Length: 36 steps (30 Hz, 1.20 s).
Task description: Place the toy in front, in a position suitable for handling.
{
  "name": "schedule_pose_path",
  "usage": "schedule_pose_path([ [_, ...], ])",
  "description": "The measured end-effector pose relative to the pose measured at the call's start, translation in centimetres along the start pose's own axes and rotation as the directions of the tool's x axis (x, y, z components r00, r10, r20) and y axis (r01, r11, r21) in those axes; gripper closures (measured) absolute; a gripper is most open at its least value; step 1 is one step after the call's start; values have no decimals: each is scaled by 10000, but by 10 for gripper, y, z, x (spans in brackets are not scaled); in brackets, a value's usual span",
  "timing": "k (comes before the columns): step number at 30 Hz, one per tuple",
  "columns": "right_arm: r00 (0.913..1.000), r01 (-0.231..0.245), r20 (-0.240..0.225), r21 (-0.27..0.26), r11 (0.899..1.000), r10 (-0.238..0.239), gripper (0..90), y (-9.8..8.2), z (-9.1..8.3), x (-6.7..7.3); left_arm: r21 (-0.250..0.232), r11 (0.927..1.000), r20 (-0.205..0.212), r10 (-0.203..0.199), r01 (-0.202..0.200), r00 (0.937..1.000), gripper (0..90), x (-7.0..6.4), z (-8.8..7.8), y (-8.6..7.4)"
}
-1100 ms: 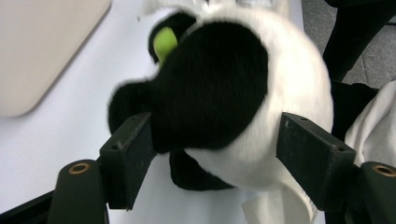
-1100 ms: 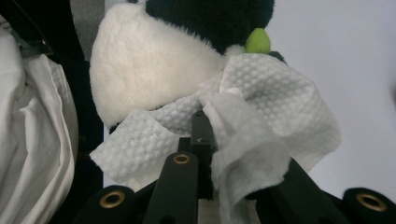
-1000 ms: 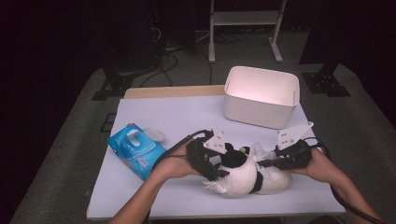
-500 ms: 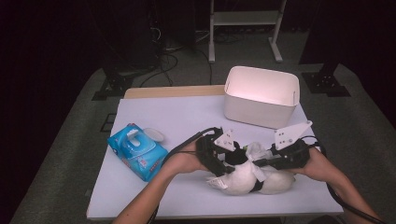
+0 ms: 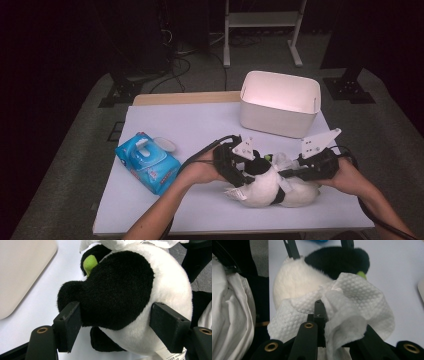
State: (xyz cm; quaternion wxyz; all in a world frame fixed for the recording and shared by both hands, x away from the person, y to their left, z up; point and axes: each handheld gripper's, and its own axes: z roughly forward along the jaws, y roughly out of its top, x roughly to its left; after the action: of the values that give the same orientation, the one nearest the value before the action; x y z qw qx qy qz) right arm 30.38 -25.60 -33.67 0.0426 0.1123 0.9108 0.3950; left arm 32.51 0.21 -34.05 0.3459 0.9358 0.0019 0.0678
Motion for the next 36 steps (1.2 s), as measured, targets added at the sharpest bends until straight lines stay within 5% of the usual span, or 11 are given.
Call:
schedule_pose_path([
  [8,9992,352,-202,-302,9989,-358,800,19,3,-1,58,9999,-8,156,-156,9999,266,-2,5,5],
  [22,9997,-249,3,-16,9997,249,800,-11,-3,-5,-442,9971,80,-617,620,9981,263,-7,-6,-9],
  [36,9986,328,-386,-564,9979,-350,799,22,5,-2,-145,9999,144,-77,80,9999,263,-5,9,8],
])
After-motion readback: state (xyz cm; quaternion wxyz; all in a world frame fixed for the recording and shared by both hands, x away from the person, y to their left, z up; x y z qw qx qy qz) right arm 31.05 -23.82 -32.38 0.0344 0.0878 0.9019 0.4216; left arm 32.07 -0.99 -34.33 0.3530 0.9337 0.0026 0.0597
